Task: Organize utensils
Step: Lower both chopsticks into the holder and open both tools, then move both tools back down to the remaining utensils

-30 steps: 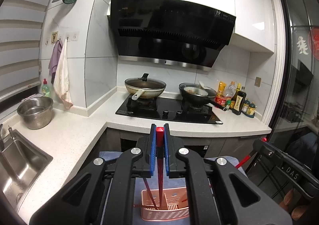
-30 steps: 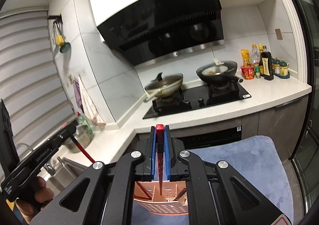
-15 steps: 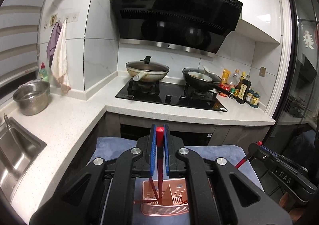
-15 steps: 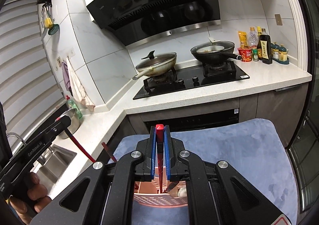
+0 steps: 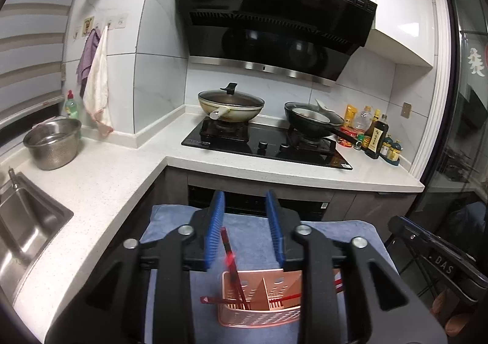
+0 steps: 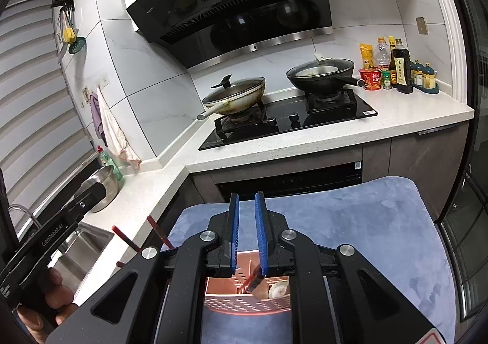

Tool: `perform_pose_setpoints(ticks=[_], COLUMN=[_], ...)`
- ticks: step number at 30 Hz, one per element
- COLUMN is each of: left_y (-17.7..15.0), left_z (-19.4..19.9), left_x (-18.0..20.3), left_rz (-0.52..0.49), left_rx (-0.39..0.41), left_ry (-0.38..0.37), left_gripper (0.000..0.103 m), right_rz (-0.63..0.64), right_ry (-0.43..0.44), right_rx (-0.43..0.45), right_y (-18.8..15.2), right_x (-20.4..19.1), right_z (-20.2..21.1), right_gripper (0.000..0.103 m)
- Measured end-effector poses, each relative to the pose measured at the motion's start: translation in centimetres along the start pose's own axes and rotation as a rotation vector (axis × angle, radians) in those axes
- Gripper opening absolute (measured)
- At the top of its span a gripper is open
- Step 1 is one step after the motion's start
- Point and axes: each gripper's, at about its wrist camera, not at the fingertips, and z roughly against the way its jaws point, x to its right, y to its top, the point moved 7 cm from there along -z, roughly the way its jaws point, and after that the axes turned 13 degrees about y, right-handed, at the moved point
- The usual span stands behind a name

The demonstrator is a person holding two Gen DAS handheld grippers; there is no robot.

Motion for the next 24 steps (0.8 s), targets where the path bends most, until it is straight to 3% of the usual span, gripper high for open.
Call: perform_pose_setpoints(ticks=[12, 24], left_y=[-0.8, -4.2], left_z=[1.3, 4.7], left_x=[-0.9, -2.5], left_rz=[-0.010, -0.037], left_rx=[-0.008, -0.039], left_ry=[0.021, 0.034], left_gripper=[0.028, 0.028], right_rz=[0.034, 0.134], right_ry=[-0.004, -0.032], right_rx=[-0.002, -0.052], right_y=[-0.9, -5.4], right_x=[-0.9, -3.7], right_z=[1.8, 6.0], right_gripper=[0.013, 0.013])
